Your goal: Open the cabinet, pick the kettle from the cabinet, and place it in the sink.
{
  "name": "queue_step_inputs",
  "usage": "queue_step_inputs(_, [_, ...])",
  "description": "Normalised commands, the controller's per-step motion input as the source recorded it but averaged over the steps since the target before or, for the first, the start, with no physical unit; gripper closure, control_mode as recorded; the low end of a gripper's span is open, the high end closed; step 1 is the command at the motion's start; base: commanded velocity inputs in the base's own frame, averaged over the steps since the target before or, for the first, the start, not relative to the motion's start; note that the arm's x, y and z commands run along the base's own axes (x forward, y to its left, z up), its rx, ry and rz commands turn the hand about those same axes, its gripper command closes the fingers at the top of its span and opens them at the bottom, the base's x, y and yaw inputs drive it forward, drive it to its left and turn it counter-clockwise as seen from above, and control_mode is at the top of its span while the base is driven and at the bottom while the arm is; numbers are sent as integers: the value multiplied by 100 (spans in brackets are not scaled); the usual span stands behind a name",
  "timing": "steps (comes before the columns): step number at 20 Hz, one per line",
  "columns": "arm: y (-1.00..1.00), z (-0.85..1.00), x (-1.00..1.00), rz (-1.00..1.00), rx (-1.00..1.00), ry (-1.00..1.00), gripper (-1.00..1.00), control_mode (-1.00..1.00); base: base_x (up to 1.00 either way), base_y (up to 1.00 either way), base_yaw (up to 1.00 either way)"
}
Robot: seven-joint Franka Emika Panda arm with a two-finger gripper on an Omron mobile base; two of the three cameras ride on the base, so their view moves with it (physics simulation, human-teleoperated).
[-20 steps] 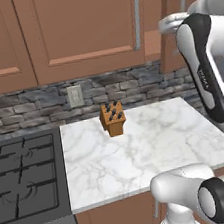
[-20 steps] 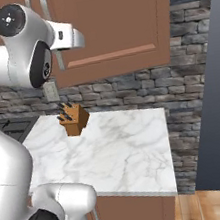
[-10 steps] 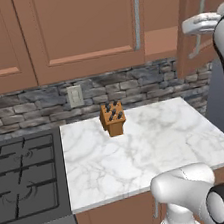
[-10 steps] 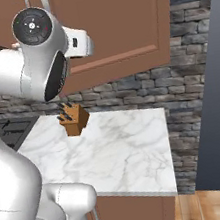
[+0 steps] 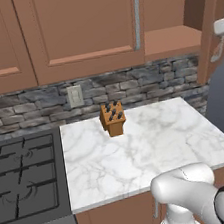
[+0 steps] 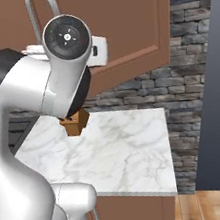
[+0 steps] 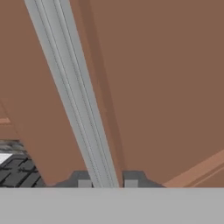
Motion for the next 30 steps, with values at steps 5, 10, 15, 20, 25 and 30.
queue_step_inputs(5, [0,-38,-16,1,-1,-1,-100,-100,0,0,0])
queue_step_inputs(10, [-3,-37,-9,0,6,4,-100,-100,0,0,0])
queue_step_inputs(15, [-20,-31,-32,-8,4,17,-100,-100,0,0,0])
queue_step_inputs(20, [-2,-6,-51,-11,9,9,-100,-100,0,0,0])
queue_step_inputs(25, [19,0,-47,-15,2,16,-100,-100,0,0,0])
queue_step_inputs(30, [33,0,-37,-17,1,18,-100,-100,0,0,0])
